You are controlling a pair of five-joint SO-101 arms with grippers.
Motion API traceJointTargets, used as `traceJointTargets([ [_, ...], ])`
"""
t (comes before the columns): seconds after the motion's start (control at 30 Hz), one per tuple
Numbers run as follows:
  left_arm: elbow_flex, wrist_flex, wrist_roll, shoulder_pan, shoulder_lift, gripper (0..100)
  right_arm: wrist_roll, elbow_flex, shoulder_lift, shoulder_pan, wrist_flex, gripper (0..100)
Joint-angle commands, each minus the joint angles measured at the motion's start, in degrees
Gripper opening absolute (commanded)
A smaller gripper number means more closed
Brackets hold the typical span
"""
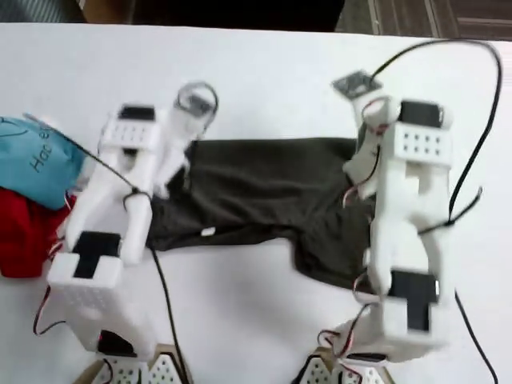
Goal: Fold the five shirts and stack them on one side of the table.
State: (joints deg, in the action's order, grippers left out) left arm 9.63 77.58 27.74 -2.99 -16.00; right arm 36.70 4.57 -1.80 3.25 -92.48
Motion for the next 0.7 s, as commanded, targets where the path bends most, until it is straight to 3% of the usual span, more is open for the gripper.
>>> traceJointTargets([
  [0.0,8.3,-7.6,0.7,-2.2,2.0,3,0.6,17.0,-13.7,-0.1,6.6,2.2],
  [0.2,7.5,-6.9,1.1,-8.6,-4.9,3,0.7,36.0,-26.6,-0.1,14.5,2.2],
  [0.33,5.3,-3.4,5.8,-12.0,-4.7,3,4.2,43.3,-29.8,-0.2,18.7,2.2],
  [0.67,-2.7,7.4,8.8,-9.5,-4.7,3,5.9,48.8,-22.6,-0.1,29.3,2.2],
])
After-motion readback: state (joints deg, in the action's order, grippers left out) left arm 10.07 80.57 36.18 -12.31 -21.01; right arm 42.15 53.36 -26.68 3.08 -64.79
